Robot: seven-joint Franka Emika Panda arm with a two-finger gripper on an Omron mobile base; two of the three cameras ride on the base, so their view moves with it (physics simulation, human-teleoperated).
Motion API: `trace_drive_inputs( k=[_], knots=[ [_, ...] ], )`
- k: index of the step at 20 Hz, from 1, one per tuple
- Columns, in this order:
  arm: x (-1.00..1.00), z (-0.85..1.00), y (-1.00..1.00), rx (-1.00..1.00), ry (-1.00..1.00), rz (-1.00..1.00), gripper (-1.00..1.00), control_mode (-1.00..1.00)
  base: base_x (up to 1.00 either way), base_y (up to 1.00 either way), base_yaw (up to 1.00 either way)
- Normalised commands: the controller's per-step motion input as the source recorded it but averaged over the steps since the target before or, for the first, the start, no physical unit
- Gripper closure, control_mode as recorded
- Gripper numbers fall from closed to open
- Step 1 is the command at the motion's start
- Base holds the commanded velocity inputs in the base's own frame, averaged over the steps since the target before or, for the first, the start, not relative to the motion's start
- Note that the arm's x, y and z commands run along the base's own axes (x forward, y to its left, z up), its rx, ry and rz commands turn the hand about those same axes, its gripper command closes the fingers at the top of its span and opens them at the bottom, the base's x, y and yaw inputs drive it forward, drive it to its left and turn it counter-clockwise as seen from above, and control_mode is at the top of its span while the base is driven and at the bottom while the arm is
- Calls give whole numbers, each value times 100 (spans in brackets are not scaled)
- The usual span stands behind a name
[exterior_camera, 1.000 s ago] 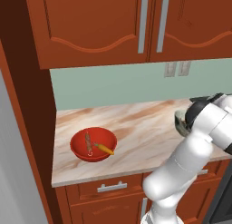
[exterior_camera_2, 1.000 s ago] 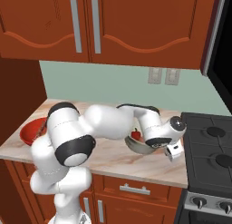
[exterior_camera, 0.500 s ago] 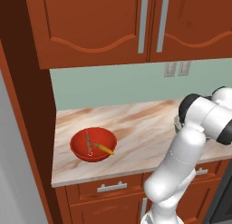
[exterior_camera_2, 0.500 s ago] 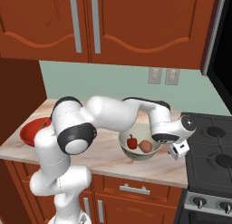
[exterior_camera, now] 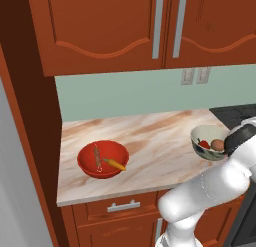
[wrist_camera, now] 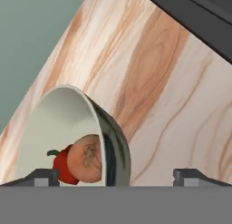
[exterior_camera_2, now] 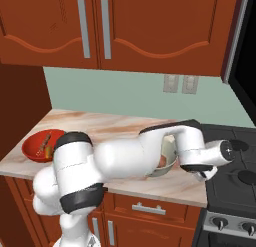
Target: Place the bowl containing the onion and bell pepper in the microwave. Close the microwave door and press the start button to microwave the meal.
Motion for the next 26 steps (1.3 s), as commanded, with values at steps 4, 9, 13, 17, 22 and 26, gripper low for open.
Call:
trace_drive_inputs(
  k=[4,9,13,17,22,26],
  knots=[
    [-37,0,95,-21,-19,3,-100,-100,0,0,0],
    [-13,1,99,-24,-6,2,-100,-100,0,0,0],
    [0,2,69,-21,1,0,-100,-100,0,0,0],
    [0,0,13,-11,12,0,-100,-100,0,0,0],
    [0,0,-3,-4,19,0,-100,-100,0,0,0],
    [0,0,-31,0,19,-4,-100,-100,0,0,0]
  ],
)
